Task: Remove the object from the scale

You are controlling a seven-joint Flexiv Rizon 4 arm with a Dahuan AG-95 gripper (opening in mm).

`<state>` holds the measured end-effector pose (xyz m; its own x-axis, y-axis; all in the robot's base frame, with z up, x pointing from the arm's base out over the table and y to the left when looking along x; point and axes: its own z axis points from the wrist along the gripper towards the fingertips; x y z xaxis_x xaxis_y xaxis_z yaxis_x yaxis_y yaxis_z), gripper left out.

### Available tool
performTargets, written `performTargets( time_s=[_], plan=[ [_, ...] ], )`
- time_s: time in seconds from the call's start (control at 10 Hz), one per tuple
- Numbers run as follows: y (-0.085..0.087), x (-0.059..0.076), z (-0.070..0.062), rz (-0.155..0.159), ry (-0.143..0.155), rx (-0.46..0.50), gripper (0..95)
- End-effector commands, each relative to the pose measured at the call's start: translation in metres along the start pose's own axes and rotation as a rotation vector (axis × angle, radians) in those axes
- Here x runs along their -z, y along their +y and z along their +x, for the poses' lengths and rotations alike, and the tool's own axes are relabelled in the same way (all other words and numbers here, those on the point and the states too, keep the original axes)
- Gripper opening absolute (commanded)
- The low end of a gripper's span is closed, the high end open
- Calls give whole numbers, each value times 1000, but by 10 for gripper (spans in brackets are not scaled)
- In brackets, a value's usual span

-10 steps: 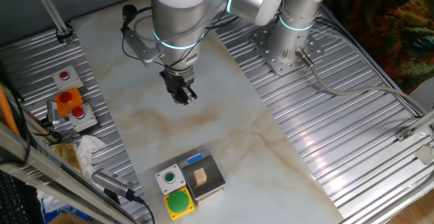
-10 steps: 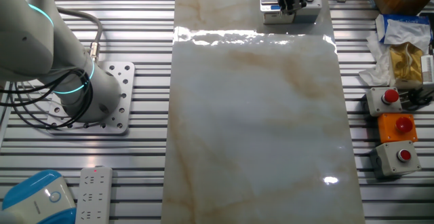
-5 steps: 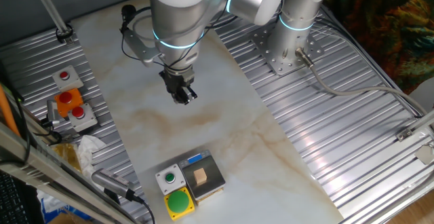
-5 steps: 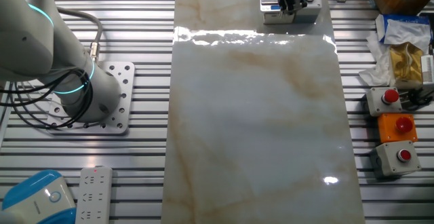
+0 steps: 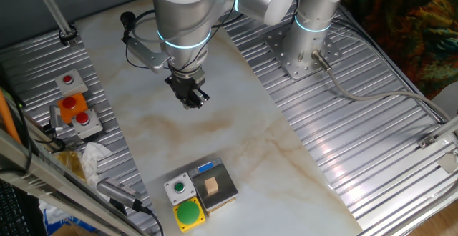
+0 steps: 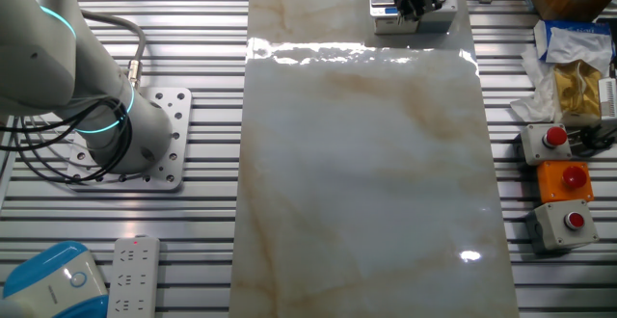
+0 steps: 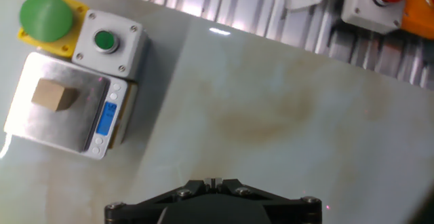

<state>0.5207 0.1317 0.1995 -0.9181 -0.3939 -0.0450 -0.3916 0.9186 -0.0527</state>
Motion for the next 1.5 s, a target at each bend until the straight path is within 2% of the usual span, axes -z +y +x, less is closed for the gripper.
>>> performTargets(
  time_s=[0.1,1.5],
  plan=[
    [0,0,0,0,-3,1,0],
    [0,1,1,1,-2,33,0]
  ],
)
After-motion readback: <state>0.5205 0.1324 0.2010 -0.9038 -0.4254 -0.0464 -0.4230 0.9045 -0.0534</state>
